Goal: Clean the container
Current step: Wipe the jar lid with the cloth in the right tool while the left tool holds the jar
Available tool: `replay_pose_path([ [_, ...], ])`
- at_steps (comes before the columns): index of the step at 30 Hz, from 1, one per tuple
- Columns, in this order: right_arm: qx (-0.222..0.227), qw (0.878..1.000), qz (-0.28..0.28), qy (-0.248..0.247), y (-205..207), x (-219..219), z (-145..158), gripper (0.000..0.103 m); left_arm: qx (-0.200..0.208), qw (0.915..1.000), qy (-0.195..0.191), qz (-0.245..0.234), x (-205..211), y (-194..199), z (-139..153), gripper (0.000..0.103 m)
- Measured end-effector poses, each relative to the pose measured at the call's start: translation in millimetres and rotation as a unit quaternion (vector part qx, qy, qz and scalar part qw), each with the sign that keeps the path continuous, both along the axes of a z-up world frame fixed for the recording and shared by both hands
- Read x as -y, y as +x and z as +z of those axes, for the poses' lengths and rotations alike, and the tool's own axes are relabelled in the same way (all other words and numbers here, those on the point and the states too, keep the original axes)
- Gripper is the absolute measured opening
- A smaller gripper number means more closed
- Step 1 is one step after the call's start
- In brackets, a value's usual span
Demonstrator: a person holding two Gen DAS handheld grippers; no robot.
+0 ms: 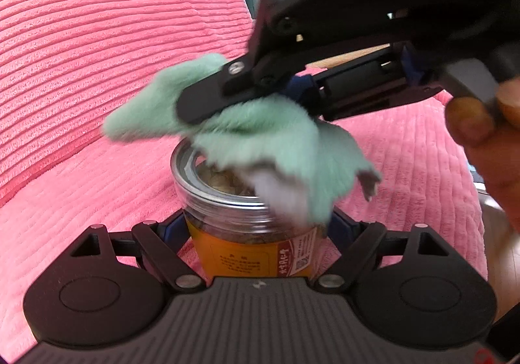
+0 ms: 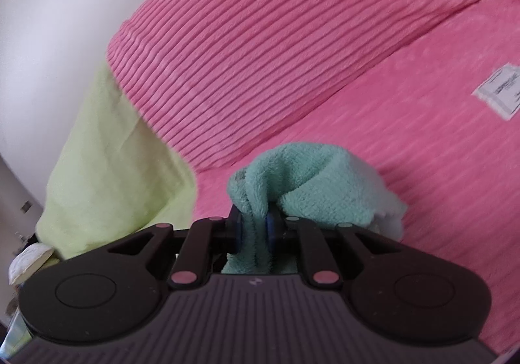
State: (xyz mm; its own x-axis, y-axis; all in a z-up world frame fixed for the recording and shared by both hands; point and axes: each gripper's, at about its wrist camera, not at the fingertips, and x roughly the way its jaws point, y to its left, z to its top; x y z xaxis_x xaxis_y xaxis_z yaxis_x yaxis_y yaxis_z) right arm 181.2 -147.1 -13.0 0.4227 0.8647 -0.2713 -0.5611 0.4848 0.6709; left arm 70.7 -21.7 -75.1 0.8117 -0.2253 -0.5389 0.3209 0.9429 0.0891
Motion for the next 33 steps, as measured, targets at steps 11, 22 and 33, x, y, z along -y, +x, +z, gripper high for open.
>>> replay_pose_path([
  [11,-0.003,0.999,-0.040,0.000,-0.4,25.5,-2.4,0.011,-0.001,1.0000,-0.005,-0.001,-3.8,1.9,1.1,0.085],
  [22,0.011,0.999,-0.042,-0.018,-7.4,34.1,1.9,0.011,0.008,0.9993,0.034,-0.011,-4.2,8.1,4.6,0.084],
  [33,0.009,0.997,-0.067,-0.031,-1.2,45.2,-2.3,0.012,0.030,0.9961,0.081,-0.019,-1.2,14.2,2.5,0.085],
])
